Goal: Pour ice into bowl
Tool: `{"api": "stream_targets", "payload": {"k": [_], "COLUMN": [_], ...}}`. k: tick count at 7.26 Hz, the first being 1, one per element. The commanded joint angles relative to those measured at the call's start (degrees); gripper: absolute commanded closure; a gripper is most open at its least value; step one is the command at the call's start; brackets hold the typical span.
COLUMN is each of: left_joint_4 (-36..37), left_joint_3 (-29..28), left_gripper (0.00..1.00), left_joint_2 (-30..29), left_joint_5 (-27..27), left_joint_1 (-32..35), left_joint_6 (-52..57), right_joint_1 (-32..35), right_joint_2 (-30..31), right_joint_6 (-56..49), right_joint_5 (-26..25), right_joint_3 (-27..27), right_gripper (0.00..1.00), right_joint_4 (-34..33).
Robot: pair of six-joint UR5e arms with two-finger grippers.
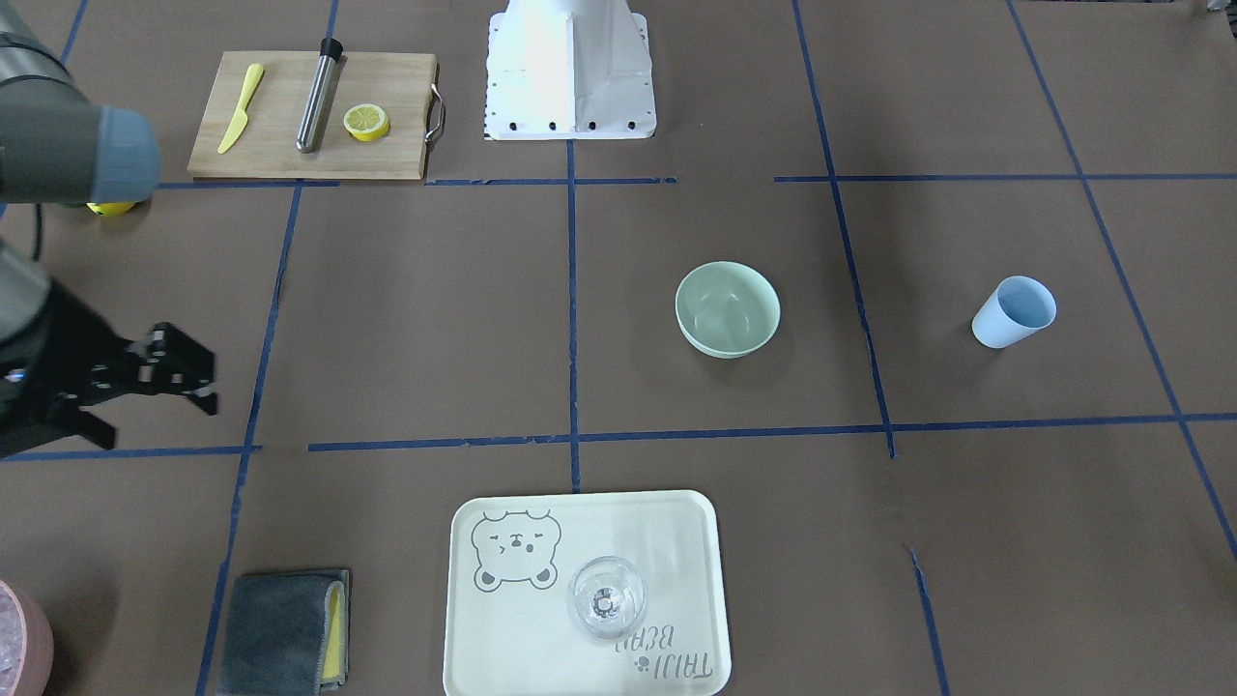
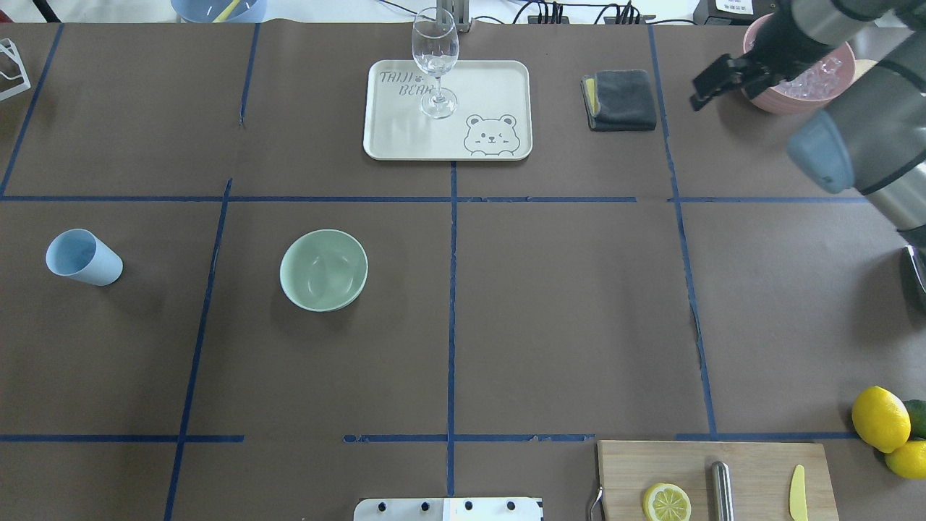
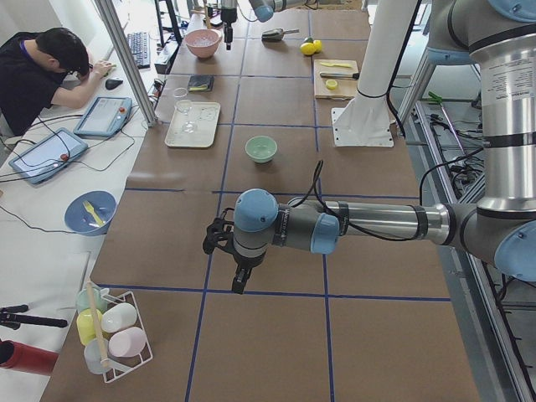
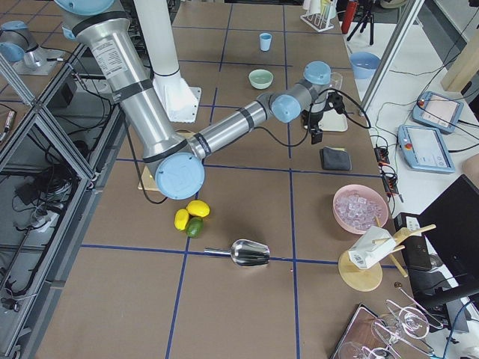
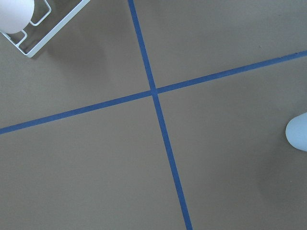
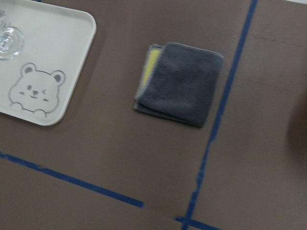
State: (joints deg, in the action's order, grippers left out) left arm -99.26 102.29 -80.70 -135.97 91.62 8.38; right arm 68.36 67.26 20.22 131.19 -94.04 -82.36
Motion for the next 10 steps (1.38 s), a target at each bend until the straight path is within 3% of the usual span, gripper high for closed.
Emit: {"api": "stream_targets", "payload": {"k": [1,3,5,6,7,10], "left_joint_4": [-9.65,-26.18,-32.82,-41.37,-50.5,-63.91], "left_joint_3": [-0.33,-1.92,-1.58,-2.09,-2.27,-1.14], "left_gripper": [0.0,0.0,0.0,0.0,0.0,0.0], "left_joint_2": [-1.03,-1.38,-2.09,-2.18,-1.31,3.87], "left_joint_5": [-0.17,-0.09,-0.7,-0.53,0.43,27.24], "left_joint_1": [-0.04,-0.04,-0.04,-0.73,-5.53,-26.15], "left_joint_6": [-0.37,-0.47,-4.82,-17.83,-27.79,-47.76], "right_joint_1": [10.61,17.39,19.87,19.88,19.88,19.97], "right_joint_2": [7.96,18.04,26.76,28.79,29.85,31.27], "right_joint_6": [-21.53,-35.12,-35.6,-34.64,-34.55,-34.63], "right_joint_5": [1.35,1.35,1.17,1.43,2.83,3.81], "right_joint_3": [-0.52,-1.14,-3.85,-6.48,-6.85,-6.86], "right_gripper": [0.0,0.0,0.0,0.0,0.0,0.0], "right_joint_4": [-6.88,-7.29,-6.06,-6.14,-6.14,-6.05]}}
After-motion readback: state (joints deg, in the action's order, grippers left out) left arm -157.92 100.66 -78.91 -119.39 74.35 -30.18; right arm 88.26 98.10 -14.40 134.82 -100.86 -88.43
